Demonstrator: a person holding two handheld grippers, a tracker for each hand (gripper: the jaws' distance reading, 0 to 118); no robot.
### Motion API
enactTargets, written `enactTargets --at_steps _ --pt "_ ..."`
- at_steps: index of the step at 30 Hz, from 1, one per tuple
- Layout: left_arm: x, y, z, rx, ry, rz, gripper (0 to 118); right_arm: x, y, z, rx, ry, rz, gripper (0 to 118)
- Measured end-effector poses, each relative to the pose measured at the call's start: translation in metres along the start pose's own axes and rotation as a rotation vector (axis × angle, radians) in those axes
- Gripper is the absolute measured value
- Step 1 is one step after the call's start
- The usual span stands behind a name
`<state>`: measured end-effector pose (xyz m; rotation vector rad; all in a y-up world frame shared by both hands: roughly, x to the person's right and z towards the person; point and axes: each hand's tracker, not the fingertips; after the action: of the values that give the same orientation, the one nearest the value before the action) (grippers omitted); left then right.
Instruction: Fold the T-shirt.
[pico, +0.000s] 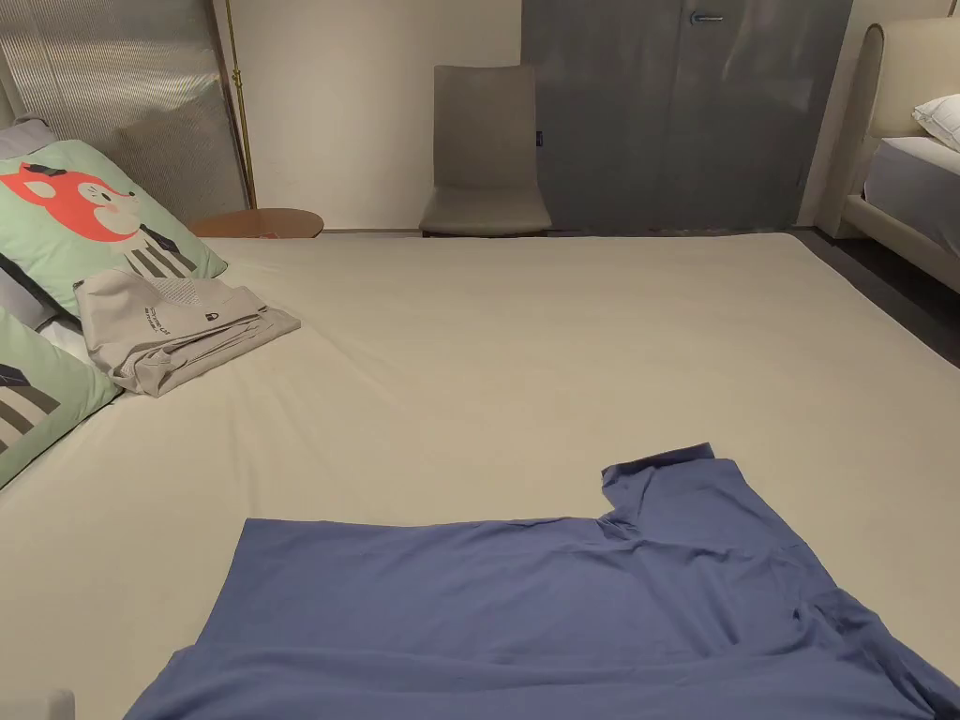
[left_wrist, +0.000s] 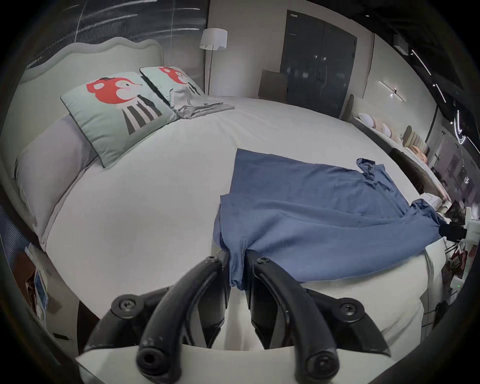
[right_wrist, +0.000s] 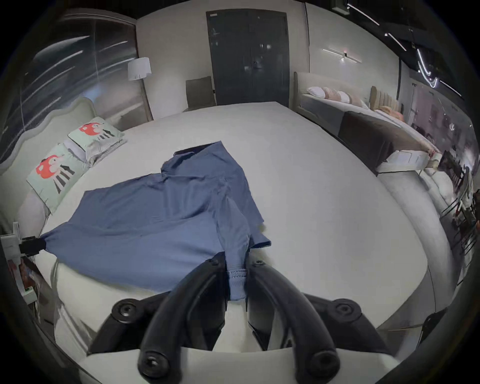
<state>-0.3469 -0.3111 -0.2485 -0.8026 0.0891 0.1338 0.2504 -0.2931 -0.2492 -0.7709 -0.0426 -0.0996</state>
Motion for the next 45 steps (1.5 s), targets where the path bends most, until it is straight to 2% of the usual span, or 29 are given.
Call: enactTargets --at_steps 5,10,11,12,13,14,15,16,20,22,23,24,25,26,27,28,29,31,34,37,41,42,43,44,45 --pt "-0.008 -0.040 -0.009 -0.086 0.005 0.045 7 0.002 -0.044 -0.012 -0.113 -0.028 -0.003 12" --pt "-0.009 -0.049 -0.014 -0.083 0.010 0.065 7 0.004 -0.061 -0.024 -0.119 -0.047 -0.006 12" --pt "-0.010 -0.049 -0.013 -0.076 0.009 0.071 12 0.004 -0.061 -0.023 -0.116 -0.054 -0.007 18" --pt "-0.009 -0.047 -0.009 -0.061 0.022 0.074 24 0.003 -0.060 -0.022 -0.120 -0.080 -0.005 34" --pt "-0.010 -0.044 -0.005 -0.029 0.059 0.068 43 0.002 -0.059 -0.019 -0.096 -0.130 0.020 57" --pt "-0.009 -0.041 -0.001 -0.004 0.066 0.065 75 0.001 -0.057 -0.015 -0.060 -0.145 0.037 84" --pt "-0.008 -0.035 0.006 0.027 0.070 0.083 97 0.000 -0.050 -0.008 0.002 -0.148 0.038 89" --pt "-0.006 -0.028 0.013 0.073 0.061 0.102 109 -0.002 -0.044 0.000 0.063 -0.147 0.032 87" --pt "0.016 0.006 0.046 0.277 0.006 0.089 110 -0.018 -0.008 0.024 0.305 -0.132 -0.007 88" --pt "0.034 0.022 0.058 0.377 -0.013 0.061 106 -0.033 0.009 0.036 0.416 -0.124 0.006 87" --pt "0.041 0.028 0.062 0.412 -0.014 0.046 94 -0.040 0.016 0.039 0.457 -0.120 0.016 85" --pt "0.048 0.033 0.066 0.452 -0.025 0.028 76 -0.048 0.021 0.043 0.508 -0.117 0.021 79" --pt "0.056 0.037 0.069 0.485 -0.027 0.007 55 -0.056 0.026 0.046 0.538 -0.106 0.019 69" --pt "0.061 0.039 0.068 0.497 -0.025 -0.003 26 -0.060 0.029 0.046 0.547 -0.092 0.018 50" --pt "0.066 0.042 0.066 0.497 -0.025 -0.008 12 -0.065 0.032 0.045 0.557 -0.074 0.022 31" --pt "0.069 0.045 0.063 0.489 -0.034 -0.014 4 -0.071 0.035 0.043 0.564 -0.058 0.036 12" --pt "0.071 0.047 0.060 0.483 -0.043 -0.018 1 -0.075 0.036 0.041 0.563 -0.060 0.039 1" --pt "0.073 0.054 0.049 0.442 -0.083 -0.013 0 -0.084 0.039 0.035 0.554 -0.070 0.052 1" --pt "0.071 0.072 0.029 0.403 -0.091 -0.013 0 -0.089 0.043 0.026 0.524 -0.027 0.055 1" --pt "0.062 0.100 0.001 0.338 -0.096 0.037 0 -0.089 0.048 0.010 0.504 -0.026 0.062 1" --pt "0.053 0.147 -0.069 0.169 -0.081 0.040 1 -0.088 0.057 -0.013 0.454 -0.027 0.040 1" --pt "0.051 0.157 -0.089 0.127 -0.062 0.057 5 -0.088 0.058 -0.019 0.442 -0.025 0.035 1" --pt "0.046 0.167 -0.111 0.106 -0.049 0.075 21 -0.087 0.057 -0.026 0.432 -0.024 0.029 1" --pt "0.043 0.175 -0.132 0.046 -0.041 0.073 60 -0.087 0.057 -0.031 0.425 -0.027 0.027 1" --pt "0.040 0.180 -0.147 0.001 -0.032 0.075 90 -0.087 0.057 -0.035 0.418 -0.028 0.025 1"
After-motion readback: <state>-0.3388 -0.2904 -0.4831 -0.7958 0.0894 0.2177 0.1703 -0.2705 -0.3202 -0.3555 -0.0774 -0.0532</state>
